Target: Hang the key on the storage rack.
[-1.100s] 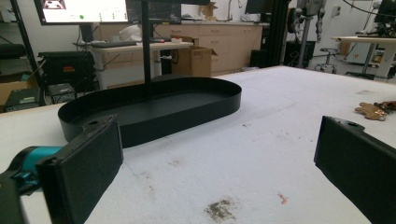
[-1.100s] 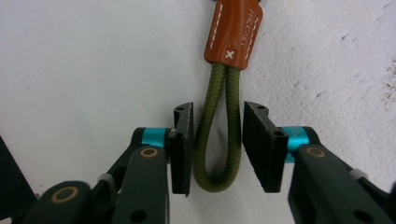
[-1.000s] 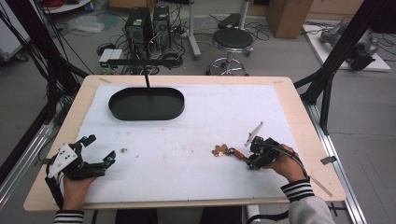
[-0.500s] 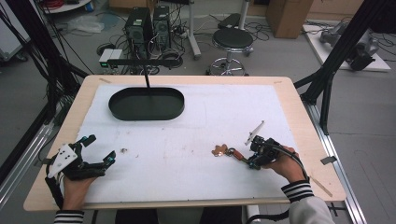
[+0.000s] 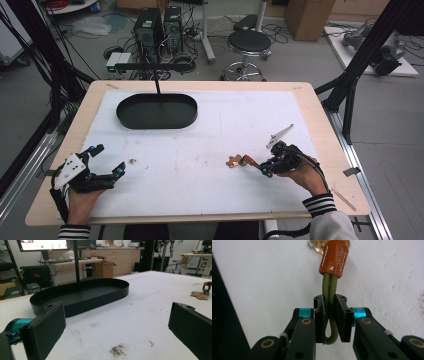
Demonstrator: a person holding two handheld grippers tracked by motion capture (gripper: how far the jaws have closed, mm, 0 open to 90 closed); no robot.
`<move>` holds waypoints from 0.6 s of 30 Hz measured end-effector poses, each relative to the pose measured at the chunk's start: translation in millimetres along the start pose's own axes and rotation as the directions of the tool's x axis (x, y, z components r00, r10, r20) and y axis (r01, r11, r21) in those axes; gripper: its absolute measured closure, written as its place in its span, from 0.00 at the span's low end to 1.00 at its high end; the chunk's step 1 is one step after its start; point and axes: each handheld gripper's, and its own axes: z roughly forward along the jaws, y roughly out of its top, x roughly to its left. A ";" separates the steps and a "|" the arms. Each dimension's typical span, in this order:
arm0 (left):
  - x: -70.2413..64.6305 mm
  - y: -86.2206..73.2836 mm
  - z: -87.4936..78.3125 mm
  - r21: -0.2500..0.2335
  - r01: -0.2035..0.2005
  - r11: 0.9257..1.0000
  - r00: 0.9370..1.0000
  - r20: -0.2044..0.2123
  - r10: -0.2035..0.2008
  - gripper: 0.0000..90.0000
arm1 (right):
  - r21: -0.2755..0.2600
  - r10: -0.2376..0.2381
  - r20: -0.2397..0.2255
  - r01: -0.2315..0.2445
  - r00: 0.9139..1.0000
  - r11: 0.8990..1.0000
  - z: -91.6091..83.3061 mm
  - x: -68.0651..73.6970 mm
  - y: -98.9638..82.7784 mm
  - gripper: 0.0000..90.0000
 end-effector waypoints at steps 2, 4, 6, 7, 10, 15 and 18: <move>-0.9 1.3 2.7 0.018 -0.022 1.000 1.000 0.017 0.021 0.02 | -0.049 -0.026 -0.005 0.026 1.000 0.998 -1.4 -0.4 2.4 0.89; -1.2 2.4 3.4 0.021 -0.034 0.999 0.999 0.019 0.034 0.02 | -0.064 -0.020 -0.010 0.020 1.000 0.998 -1.9 -0.7 3.3 0.89; -0.6 6.0 5.4 0.026 -0.032 0.999 0.998 0.050 0.030 0.02 | -0.095 -0.003 -0.037 0.000 0.999 0.995 -2.7 -1.5 4.8 0.89; -0.4 8.2 6.7 0.029 -0.025 0.999 0.998 0.065 0.023 0.02 | -0.111 0.007 -0.042 -0.012 0.999 0.994 -3.5 -1.5 5.9 0.89; 0.2 17.8 12.8 0.062 -0.041 0.997 0.993 0.114 0.033 0.02 | -0.168 -0.003 -0.074 -0.010 0.997 0.986 -5.5 -0.2 10.8 0.89; -2.1 37.6 26.3 0.079 -0.023 0.997 0.970 0.242 0.003 0.02 | -0.253 -0.073 -0.111 0.042 0.991 0.966 -6.7 5.9 20.2 0.89; -3.7 48.8 34.4 0.071 -0.016 0.997 0.950 0.312 -0.007 0.02 | -0.284 -0.106 -0.111 0.071 0.988 0.956 -6.9 9.0 24.1 0.89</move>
